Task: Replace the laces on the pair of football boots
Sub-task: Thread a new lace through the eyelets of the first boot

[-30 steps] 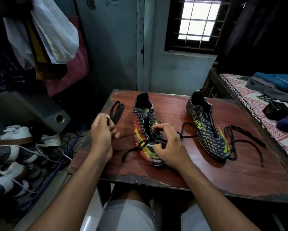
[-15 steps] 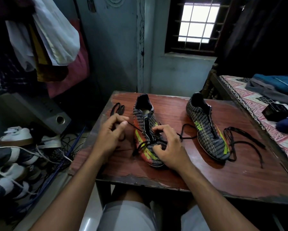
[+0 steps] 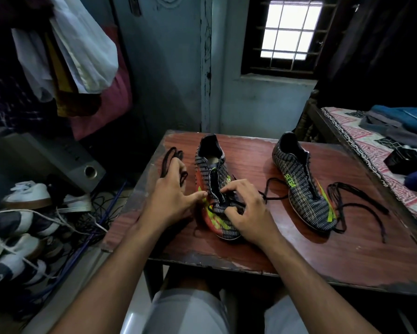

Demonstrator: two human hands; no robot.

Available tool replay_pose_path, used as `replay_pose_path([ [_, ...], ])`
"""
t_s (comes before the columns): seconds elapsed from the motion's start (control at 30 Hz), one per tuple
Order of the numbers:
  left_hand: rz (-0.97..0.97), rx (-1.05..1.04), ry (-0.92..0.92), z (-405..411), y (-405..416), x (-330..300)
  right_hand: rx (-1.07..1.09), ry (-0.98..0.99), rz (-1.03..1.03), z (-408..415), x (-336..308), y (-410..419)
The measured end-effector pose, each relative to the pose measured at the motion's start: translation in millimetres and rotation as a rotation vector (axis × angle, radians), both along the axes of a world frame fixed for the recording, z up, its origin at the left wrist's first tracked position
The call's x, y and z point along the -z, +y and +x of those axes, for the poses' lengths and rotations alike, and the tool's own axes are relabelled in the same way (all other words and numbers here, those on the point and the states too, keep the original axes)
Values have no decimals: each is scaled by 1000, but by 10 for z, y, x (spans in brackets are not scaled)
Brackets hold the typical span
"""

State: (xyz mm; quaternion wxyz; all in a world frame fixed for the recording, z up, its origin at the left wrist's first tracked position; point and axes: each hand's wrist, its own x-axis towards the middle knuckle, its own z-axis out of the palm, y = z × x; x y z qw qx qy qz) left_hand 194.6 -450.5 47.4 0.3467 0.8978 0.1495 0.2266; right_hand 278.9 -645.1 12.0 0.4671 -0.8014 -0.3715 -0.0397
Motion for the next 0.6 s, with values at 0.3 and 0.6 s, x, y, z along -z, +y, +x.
replay_pose_path([
  [0.3,205,116,30,30,33,225,-38,-21,65,79,32,-11],
  [0.6,-259,-60,34,62,-119,213,-14,182,188,77,-8,-49],
])
